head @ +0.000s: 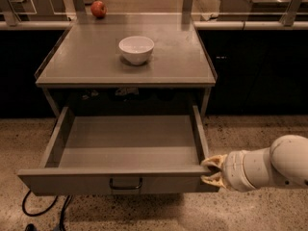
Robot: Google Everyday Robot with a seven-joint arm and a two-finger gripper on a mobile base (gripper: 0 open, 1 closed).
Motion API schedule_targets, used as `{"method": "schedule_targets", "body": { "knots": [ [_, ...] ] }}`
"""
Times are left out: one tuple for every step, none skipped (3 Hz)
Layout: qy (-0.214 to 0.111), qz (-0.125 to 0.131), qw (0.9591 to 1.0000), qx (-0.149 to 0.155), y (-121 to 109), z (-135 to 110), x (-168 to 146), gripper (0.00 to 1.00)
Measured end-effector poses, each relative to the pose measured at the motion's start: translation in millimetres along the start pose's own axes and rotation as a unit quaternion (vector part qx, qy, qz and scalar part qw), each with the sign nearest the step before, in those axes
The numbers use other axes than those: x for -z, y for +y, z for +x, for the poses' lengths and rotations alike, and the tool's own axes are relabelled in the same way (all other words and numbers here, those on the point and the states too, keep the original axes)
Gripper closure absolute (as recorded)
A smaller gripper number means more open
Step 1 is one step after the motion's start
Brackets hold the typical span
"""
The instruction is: Open top drawer
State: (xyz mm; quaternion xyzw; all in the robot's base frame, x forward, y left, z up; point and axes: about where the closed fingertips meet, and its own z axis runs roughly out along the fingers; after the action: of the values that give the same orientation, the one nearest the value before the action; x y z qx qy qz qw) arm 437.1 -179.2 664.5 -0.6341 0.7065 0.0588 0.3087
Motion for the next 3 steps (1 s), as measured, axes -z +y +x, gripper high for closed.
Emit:
{"method": "schedule_targets", "body": {
  "knots": [
    [0.000, 0.000, 1.0000, 0.000, -1.0, -2.1, 2.5, 1.00],
    [-0.002, 0.000, 1.0000, 0.001, 10.5, 2.4, 4.1, 1.00],
    [-0.002, 0.000, 1.0000, 0.001, 9.6, -0.2, 6.9, 1.00]
  ]
}}
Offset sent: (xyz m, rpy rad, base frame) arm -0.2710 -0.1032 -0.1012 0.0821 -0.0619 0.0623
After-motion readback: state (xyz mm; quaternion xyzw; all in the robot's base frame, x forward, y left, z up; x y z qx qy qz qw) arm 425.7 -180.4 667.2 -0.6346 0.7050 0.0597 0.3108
